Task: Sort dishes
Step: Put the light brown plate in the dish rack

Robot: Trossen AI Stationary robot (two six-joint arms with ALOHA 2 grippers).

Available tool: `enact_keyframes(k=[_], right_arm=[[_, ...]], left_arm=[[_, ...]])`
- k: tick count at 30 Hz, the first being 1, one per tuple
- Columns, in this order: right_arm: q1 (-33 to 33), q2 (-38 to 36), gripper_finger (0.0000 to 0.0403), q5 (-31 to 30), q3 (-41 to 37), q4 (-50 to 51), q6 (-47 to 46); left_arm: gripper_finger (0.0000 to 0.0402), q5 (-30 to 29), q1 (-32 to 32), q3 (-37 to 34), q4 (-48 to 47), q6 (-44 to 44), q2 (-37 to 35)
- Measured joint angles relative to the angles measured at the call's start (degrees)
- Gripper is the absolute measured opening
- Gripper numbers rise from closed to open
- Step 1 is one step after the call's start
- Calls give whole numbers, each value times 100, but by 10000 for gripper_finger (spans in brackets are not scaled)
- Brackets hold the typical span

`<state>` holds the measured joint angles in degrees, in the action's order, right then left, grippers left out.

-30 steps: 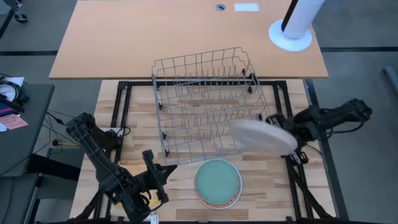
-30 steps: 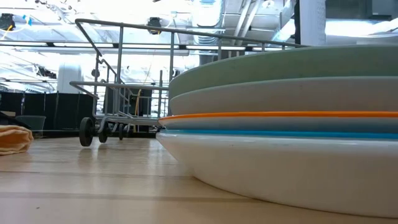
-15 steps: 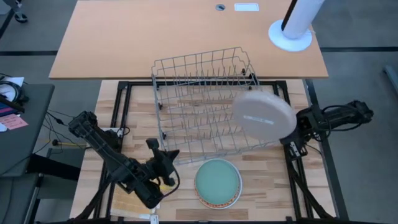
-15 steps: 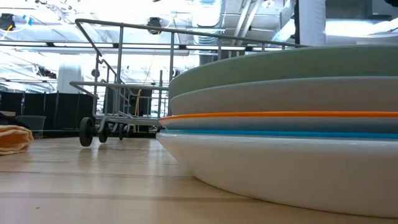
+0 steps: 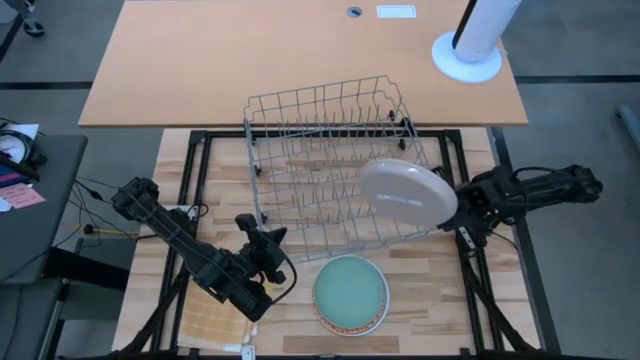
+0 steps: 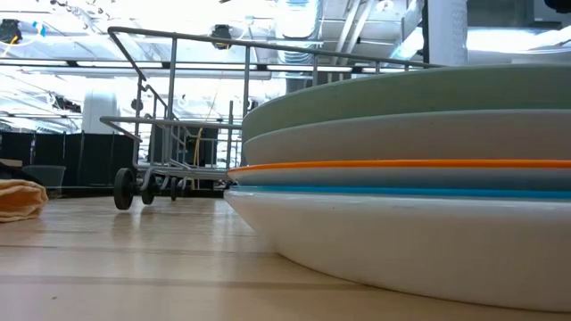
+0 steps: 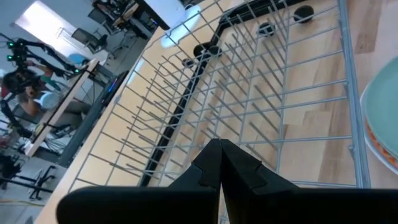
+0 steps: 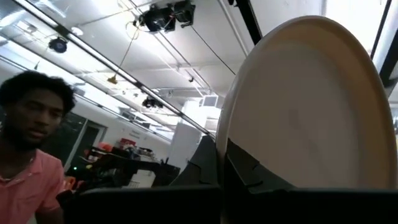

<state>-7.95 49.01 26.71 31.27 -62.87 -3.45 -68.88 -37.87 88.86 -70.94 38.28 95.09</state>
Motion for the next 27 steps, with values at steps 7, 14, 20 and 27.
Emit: enact_keyframes(k=[7,14,20,27], right_arm=[[-124,-4,0,-468,125,647,359],[-1000,329,0,-3214,1600,4785,2041],[-1535,1239,0,-6106,2434,6022,2915],[-1719,2504,0,-8809,2794,6023,4624]], left_arm=[[0,-531,17,-337,-778,1006,-138],[0,-638,-66,-1121,-793,2033,-914],[0,-612,-219,-1248,-583,2071,-1334],[0,-591,-254,-1251,-519,2092,-1345]])
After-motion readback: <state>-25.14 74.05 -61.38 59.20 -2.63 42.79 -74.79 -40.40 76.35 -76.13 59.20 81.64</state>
